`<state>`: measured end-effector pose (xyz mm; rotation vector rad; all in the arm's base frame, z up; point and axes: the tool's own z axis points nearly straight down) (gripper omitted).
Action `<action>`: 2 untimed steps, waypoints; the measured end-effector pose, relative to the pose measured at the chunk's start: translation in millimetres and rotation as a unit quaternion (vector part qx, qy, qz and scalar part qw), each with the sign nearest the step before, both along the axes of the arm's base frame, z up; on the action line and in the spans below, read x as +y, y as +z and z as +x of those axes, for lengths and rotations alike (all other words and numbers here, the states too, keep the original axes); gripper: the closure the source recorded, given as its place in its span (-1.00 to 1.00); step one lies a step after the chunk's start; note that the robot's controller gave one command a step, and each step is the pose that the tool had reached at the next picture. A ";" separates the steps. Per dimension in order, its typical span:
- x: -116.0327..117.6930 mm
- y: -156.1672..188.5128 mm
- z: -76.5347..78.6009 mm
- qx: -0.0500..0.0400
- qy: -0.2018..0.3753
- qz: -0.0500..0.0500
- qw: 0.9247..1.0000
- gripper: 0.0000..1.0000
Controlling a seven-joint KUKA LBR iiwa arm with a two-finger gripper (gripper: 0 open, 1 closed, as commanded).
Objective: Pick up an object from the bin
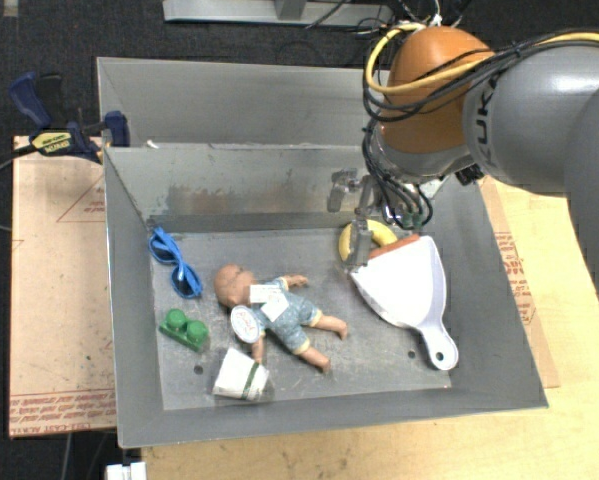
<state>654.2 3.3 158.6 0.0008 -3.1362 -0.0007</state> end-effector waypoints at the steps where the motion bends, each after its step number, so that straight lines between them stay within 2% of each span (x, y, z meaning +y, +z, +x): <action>1: 0.0 5.3 1.6 -0.004 0.000 0.000 1.000 -1.00; 2: 41.6 -60.8 -41.2 -0.003 -0.012 0.001 1.000 -1.00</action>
Offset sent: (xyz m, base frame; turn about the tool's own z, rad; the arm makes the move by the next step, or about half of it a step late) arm -0.0595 0.0582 -0.0886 0.0341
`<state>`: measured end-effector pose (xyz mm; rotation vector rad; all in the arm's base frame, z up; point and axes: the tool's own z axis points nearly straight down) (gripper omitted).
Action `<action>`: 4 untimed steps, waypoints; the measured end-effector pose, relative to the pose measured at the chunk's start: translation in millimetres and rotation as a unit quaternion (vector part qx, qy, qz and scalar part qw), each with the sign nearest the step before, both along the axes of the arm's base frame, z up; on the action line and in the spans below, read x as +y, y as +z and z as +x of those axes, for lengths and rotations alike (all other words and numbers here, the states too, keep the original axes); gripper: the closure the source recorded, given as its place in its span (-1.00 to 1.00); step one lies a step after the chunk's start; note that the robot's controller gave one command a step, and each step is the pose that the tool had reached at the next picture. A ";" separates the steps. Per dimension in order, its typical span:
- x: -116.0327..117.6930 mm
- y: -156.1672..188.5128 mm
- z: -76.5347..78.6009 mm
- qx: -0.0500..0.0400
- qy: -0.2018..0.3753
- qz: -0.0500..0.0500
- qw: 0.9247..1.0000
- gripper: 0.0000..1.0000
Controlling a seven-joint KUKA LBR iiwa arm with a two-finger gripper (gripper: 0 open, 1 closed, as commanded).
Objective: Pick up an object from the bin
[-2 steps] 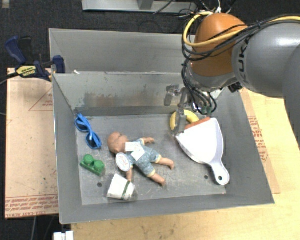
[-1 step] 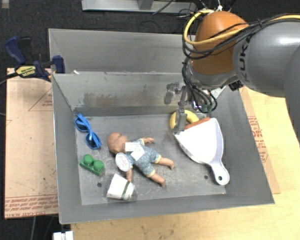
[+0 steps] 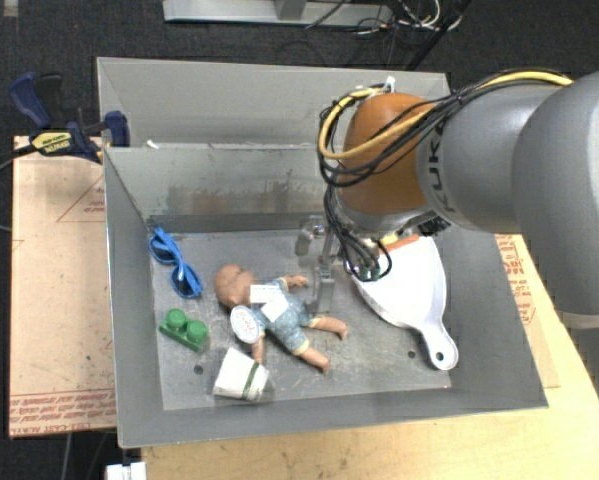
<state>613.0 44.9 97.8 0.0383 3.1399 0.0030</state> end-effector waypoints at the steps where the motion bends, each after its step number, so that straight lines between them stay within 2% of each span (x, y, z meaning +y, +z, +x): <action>1: 34.5 -52.7 -26.7 -0.007 -0.002 0.002 1.000 -1.00; 2: 33.1 -45.8 -29.2 -0.006 -0.001 0.001 1.000 -1.00; 3: 12.0 -33.7 -58.4 -0.009 -0.046 0.004 0.999 -1.00; 4: 12.8 -26.5 -63.2 -0.007 -0.180 0.003 0.984 1.00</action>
Offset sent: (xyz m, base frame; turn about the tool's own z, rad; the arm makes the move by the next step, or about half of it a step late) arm -0.0081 0.0289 0.0022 0.0833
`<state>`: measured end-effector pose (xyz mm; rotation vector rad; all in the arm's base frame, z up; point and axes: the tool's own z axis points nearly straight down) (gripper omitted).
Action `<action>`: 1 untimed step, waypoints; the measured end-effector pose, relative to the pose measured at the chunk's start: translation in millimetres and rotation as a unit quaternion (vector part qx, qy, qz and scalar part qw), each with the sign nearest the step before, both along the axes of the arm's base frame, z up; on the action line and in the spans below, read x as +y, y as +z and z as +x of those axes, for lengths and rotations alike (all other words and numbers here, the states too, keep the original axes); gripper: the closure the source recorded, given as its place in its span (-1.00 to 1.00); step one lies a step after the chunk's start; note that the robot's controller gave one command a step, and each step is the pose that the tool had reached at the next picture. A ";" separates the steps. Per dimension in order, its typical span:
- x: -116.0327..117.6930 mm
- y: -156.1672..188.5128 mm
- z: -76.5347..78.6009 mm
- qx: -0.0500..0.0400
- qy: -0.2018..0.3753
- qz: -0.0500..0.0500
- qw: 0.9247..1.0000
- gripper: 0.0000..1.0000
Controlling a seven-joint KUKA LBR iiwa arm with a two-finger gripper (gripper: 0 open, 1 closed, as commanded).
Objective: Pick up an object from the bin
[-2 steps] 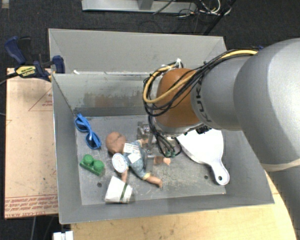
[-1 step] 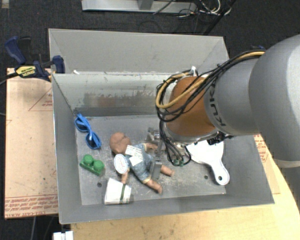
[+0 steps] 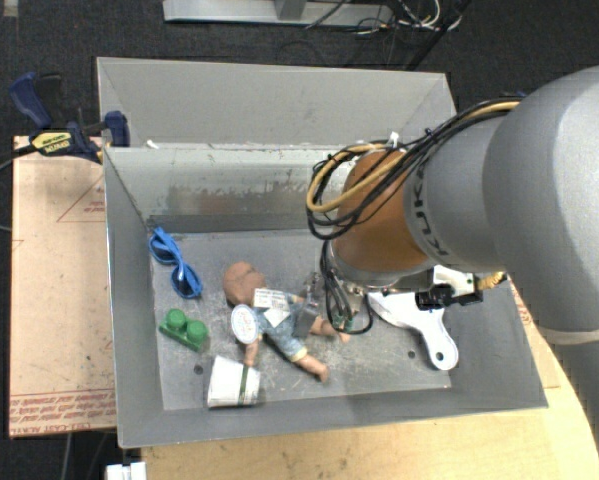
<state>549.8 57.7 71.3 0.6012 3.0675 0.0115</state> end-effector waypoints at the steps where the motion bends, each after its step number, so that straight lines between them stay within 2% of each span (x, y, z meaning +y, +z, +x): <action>1: 0.0 0.0 0.0 0.000 0.000 0.000 1.000 1.00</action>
Offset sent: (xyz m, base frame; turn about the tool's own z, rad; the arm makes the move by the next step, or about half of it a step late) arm 0.0000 0.0000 0.0524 0.0000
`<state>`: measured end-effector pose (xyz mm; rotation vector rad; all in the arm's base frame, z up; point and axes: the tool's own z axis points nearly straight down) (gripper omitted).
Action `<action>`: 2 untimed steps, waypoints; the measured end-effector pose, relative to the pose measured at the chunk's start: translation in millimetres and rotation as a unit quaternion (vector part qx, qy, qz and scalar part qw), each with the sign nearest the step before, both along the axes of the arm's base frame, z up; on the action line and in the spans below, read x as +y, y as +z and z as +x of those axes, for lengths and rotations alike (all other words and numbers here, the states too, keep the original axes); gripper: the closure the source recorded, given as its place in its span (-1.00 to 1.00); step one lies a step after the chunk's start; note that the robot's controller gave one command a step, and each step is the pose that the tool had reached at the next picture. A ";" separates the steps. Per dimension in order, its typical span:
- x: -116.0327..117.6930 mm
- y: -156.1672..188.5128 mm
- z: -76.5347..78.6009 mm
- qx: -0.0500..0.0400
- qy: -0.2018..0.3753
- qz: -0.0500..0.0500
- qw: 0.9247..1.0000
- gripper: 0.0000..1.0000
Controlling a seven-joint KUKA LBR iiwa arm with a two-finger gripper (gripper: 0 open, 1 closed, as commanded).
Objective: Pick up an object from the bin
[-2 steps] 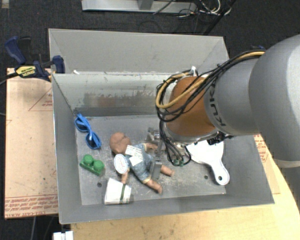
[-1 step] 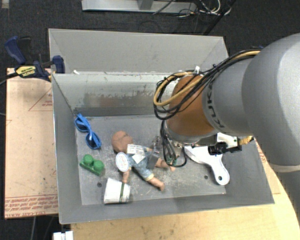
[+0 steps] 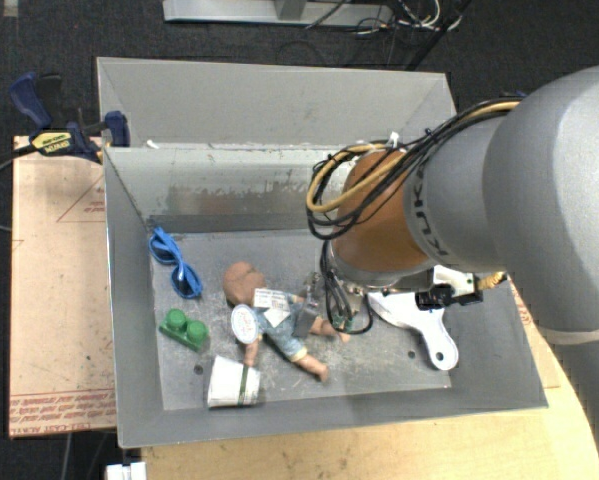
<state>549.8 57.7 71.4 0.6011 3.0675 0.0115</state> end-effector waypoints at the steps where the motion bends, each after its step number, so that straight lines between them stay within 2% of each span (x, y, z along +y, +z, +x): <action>1: -0.1 3.2 -1.1 0.001 0.000 0.000 1.000 1.00; 2: -0.3 18.7 -2.6 0.004 0.000 0.000 1.000 1.00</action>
Offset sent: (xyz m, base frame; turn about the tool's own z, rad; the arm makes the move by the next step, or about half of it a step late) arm 0.0002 -0.0001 0.0065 0.0000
